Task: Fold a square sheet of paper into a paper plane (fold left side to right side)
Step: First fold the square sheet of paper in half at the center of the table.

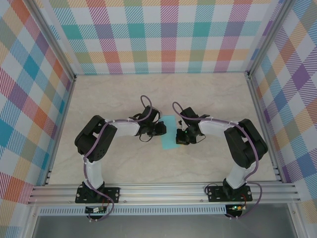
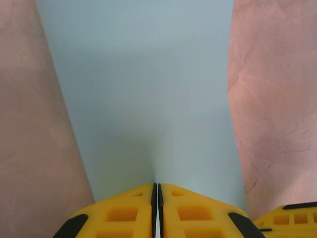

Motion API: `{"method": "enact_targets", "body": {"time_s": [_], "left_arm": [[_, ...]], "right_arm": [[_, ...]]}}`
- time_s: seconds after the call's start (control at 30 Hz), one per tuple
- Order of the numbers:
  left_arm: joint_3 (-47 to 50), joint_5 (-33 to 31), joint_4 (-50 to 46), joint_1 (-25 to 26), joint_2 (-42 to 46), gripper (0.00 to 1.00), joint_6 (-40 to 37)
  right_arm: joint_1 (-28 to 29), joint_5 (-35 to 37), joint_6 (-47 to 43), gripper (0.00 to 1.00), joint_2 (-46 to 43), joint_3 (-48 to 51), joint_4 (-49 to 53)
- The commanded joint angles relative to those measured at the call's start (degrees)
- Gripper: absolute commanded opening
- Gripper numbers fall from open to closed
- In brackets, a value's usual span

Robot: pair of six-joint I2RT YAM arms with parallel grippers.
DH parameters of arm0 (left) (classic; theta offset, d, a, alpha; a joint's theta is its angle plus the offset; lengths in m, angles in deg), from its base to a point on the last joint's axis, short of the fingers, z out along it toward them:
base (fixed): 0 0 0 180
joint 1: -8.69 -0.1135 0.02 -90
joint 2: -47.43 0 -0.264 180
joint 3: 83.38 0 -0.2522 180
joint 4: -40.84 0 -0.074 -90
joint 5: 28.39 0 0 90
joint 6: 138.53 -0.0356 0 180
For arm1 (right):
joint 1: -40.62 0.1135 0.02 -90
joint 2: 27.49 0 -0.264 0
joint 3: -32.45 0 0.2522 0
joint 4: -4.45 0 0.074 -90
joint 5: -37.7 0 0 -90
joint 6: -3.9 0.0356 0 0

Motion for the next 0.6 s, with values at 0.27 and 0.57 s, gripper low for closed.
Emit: {"method": "enact_targets", "body": {"time_s": [0.27, 0.57], "left_arm": [[-6.36, -2.49, -1.25, -4.87, -4.40, 0.12, -0.26], [-10.57, -3.47, -2.89, -7.04, -8.26, 0.12, -1.01]], "right_arm": [[0.07, 6.90, -1.25, 0.05, 3.77, 2.61, 4.84], [0.07, 6.89, -1.44, 0.05, 3.23, 2.82, 5.01]]}}
